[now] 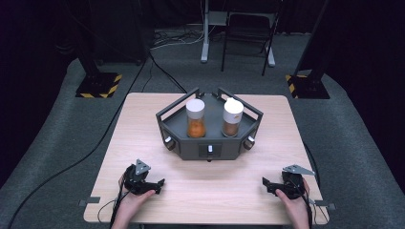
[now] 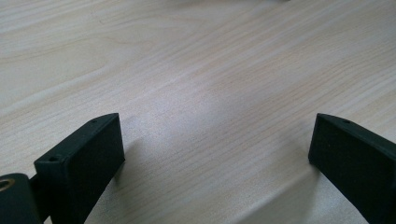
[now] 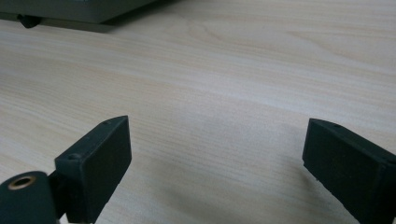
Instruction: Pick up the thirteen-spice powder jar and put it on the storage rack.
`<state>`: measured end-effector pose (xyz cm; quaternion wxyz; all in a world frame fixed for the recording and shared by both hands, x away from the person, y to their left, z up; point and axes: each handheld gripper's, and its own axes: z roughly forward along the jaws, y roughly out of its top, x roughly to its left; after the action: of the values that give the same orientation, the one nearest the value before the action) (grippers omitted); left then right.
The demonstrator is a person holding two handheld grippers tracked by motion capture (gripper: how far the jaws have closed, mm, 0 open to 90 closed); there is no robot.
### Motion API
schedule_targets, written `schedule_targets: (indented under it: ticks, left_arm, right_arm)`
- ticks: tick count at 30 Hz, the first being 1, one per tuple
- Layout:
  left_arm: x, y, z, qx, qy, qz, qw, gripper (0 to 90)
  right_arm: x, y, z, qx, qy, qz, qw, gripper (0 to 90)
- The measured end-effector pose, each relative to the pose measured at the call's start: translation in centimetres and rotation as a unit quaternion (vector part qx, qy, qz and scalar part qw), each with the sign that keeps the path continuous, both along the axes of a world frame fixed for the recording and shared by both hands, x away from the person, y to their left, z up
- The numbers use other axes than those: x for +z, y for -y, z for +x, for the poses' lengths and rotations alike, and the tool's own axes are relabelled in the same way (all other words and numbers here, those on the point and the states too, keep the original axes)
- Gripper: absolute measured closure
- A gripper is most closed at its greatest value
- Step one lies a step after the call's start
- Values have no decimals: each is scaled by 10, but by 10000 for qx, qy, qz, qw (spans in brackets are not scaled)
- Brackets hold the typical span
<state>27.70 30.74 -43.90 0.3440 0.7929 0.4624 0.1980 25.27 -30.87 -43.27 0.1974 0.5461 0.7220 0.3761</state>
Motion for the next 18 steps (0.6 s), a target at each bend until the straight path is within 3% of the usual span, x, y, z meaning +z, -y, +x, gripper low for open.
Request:
schedule_targets:
  ticks: [7, 13, 18]
  left_arm:
    - [0, 0, 0, -1, -1, -2, 10000, 33]
    - [0, 0, 0, -1, -3, -2, 10000, 32]
    - [0, 0, 0, 4, -2, -16, 10000, 32]
  right_arm:
    - [-2, -2, 1, 25, -71, -62, 10000, 64]
    - [-6, -4, -2, 39, 20, -91, 9999, 44]
    - [-5, -10, -1, 68, 10, -248, 9997, 27]
